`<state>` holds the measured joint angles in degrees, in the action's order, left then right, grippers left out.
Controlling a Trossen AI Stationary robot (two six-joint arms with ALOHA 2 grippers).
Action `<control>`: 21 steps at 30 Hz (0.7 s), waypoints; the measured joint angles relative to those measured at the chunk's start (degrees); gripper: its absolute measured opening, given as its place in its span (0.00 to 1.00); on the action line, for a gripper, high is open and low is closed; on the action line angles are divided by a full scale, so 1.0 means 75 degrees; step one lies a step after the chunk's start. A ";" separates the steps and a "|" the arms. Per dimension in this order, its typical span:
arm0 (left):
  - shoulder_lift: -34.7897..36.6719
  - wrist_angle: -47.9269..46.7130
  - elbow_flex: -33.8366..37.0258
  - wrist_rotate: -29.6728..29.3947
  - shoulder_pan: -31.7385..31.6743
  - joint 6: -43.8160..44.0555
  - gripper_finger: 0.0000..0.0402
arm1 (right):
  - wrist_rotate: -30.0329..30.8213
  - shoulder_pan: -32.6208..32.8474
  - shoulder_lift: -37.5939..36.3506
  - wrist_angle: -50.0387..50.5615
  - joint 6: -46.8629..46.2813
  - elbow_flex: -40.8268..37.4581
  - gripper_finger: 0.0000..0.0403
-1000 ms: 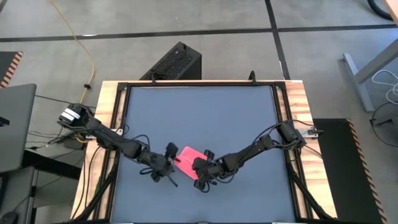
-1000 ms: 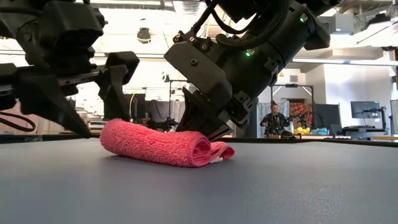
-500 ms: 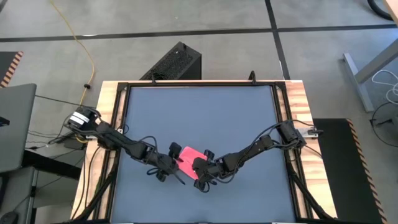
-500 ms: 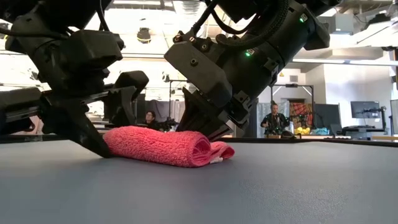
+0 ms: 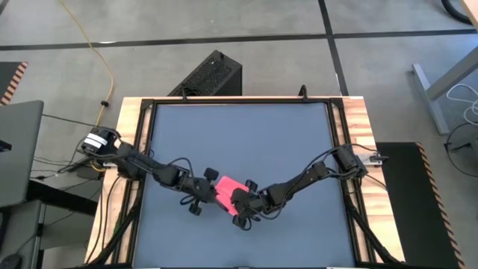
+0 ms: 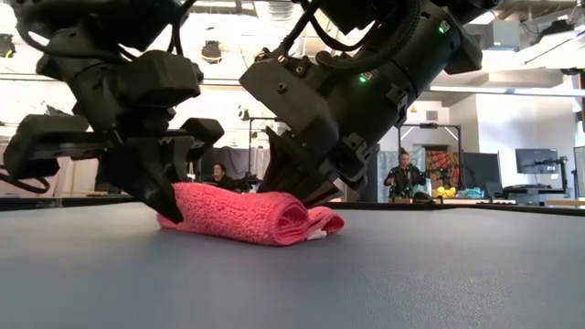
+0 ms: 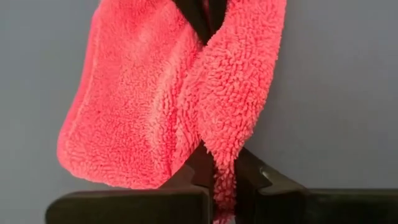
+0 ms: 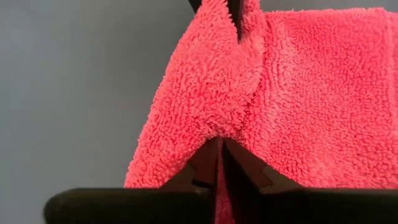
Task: Roll towel into tight, uniform cylinder
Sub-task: Roll the red towel
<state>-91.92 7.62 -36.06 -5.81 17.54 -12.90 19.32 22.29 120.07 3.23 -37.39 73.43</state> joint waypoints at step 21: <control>0.0000 -0.2443 -0.1025 0.2665 -0.1127 0.2220 0.01 | 0.0666 0.0763 -0.0820 -0.0034 0.2499 0.0131 0.39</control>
<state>-91.92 -10.71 -43.75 14.18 9.09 3.75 24.31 28.01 113.92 2.98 -18.64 74.41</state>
